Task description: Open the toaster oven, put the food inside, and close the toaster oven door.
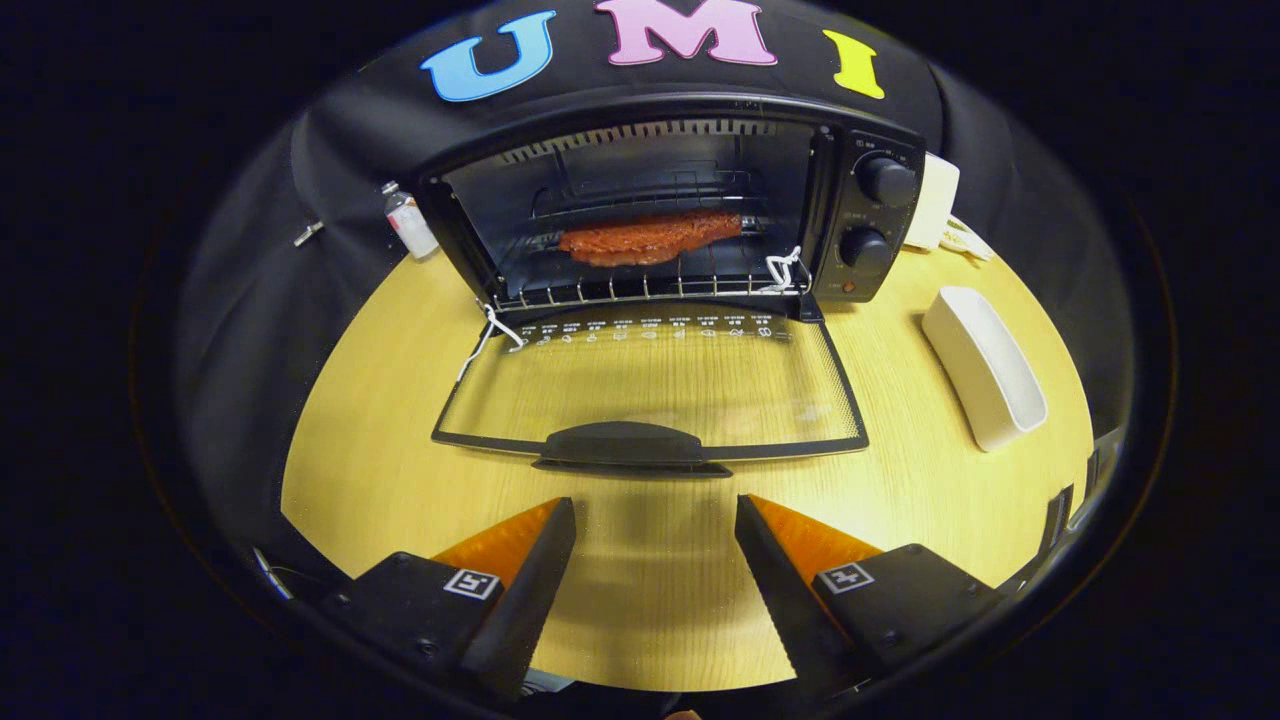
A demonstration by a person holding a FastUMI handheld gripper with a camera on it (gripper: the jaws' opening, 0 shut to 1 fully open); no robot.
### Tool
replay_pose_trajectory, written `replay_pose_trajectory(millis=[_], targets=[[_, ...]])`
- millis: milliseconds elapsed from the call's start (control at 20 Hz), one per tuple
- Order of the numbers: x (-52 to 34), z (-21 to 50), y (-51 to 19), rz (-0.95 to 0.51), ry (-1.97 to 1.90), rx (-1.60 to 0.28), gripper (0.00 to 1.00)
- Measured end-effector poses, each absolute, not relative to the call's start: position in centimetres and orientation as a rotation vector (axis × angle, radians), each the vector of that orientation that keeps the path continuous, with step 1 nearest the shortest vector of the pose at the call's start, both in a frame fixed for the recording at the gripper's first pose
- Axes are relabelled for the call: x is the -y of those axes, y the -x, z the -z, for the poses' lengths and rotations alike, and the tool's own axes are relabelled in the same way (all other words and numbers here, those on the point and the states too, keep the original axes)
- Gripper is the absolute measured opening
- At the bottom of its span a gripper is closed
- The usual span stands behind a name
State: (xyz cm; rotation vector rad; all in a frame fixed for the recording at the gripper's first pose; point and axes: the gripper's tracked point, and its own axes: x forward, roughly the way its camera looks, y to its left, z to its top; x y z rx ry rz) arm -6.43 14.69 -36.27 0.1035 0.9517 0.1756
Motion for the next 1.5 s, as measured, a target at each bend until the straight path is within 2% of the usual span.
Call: replay_pose_trajectory(millis=[250, 500, 800, 1000, 1500], targets=[[-15.1, 38.0, 5.2, -0.137, -0.096, -0.977, 0.99], [-15.1, 36.5, 5.1, -0.134, -0.094, -0.952, 0.99], [-14.9, 30.2, 5.0, -0.152, -0.112, -0.793, 1.0], [-14.5, 24.5, 2.5, -0.142, -0.107, -0.646, 0.99], [-13.5, 18.9, -4.6, -0.13, -0.061, -0.519, 0.99]])
